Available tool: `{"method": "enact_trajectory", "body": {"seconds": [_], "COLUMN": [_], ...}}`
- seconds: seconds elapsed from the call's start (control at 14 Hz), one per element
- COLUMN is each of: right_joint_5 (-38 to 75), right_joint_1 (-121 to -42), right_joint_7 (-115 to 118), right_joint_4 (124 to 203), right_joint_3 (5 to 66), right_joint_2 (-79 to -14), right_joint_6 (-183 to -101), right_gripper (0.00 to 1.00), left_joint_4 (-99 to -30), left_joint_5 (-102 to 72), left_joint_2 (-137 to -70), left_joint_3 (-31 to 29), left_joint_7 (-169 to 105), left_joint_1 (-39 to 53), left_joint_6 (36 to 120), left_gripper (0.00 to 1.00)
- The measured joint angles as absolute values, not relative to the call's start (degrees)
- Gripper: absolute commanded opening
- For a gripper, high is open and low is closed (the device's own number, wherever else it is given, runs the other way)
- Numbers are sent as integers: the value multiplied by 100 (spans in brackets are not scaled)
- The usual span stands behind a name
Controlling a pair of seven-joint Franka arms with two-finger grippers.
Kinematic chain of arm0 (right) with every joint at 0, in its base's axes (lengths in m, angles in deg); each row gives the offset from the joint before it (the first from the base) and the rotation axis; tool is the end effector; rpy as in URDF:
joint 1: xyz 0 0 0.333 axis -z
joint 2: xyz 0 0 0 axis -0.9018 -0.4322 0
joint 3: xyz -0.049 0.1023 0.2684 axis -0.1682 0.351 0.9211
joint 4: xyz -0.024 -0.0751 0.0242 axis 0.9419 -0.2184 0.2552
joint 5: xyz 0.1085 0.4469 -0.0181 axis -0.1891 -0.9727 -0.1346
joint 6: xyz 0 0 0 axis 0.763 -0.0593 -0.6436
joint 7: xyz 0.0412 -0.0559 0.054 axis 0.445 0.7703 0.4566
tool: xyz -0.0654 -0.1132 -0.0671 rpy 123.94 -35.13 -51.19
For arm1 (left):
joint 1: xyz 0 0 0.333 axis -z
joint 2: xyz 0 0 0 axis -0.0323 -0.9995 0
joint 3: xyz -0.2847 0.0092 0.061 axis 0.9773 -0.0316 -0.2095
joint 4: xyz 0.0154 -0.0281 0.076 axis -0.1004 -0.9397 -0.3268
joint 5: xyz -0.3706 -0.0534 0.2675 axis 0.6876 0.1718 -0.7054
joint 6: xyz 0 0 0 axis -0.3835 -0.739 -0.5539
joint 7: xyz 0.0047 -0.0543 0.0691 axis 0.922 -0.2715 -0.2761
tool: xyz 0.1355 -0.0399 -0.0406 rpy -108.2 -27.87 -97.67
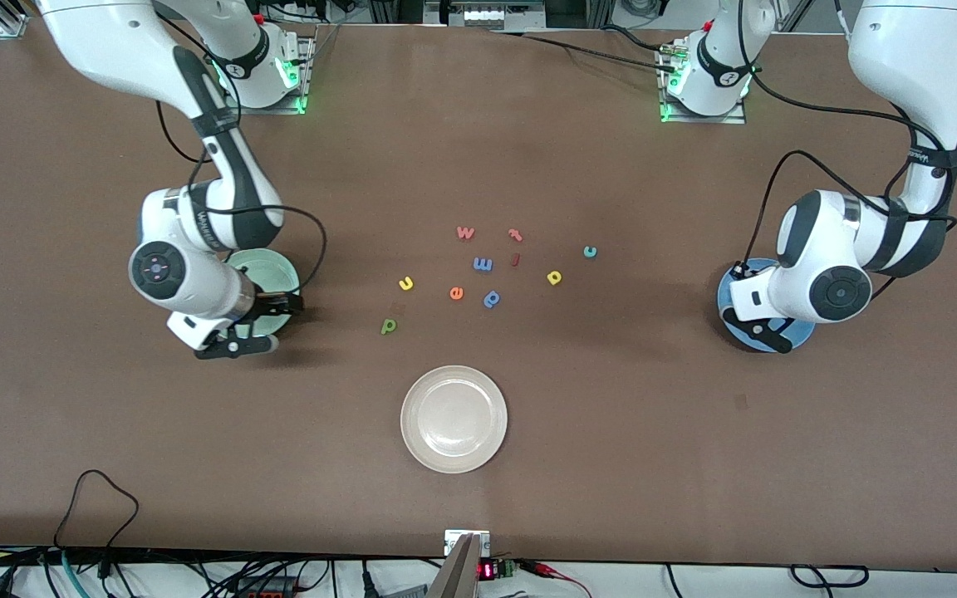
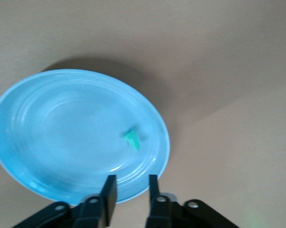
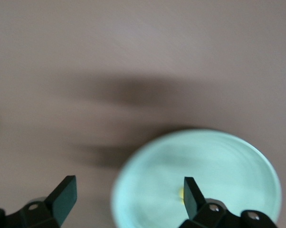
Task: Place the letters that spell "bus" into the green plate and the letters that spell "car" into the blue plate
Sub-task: 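Grasp the green d with the right gripper while the left gripper reaches letters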
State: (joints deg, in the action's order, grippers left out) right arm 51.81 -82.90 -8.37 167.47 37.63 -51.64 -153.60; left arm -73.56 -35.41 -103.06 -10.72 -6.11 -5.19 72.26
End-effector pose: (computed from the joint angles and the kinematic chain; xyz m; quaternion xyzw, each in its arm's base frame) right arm 0.6554 0.1816 0.1546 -0.9965 -0.0714 0.0424 0.0028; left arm 0.6040 -0.0406 0.1387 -0.9427 0.2638 0.2027 0.0265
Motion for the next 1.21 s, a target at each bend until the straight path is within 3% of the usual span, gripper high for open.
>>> {"method": "enact_trajectory", "body": {"seconds": [0.21,0.43,0.57,0.93,1.14,1.21], "right_joint_5": [5181,5181,5181,5181,5181,5181], "right_joint_1": [-8822,-9211,-9381,-9522,-9534,-9542], "right_joint_7": [-1485,-1718,-1763,-2011,-2164,-2165], "right_joint_4": [16108,15844,15781,15579,15387,15352], "right_joint_3": [3783,3791,3791,3786,3783,3783], "right_joint_2": [-5622,-6120,-6300,-6452,-6605,-6657], "right_joint_6": [-15363,-15409,-15448,-15457,-15474,-15542], "right_gripper": [85,65,59,59,59,59], "left_joint_4": [-7320,-7346,-7439,-8576,-9271,-9362], "left_joint_5": [-3538,-3512,-3507,-3507,-3532,-3639], "left_joint_2": [-10172,-10177,-10236,-10328,-10331,-10330], "left_joint_3": [-419,415,911,1370,1438,1440], "left_joint_7": [-1608,-3483,-4762,-5956,-6021,-6012], "left_joint_1": [-500,-438,-392,-367,-317,-286], "left_joint_6": [7076,7078,7294,9336,10297,10393], "left_gripper": [100,100,100,99,75,71]}}
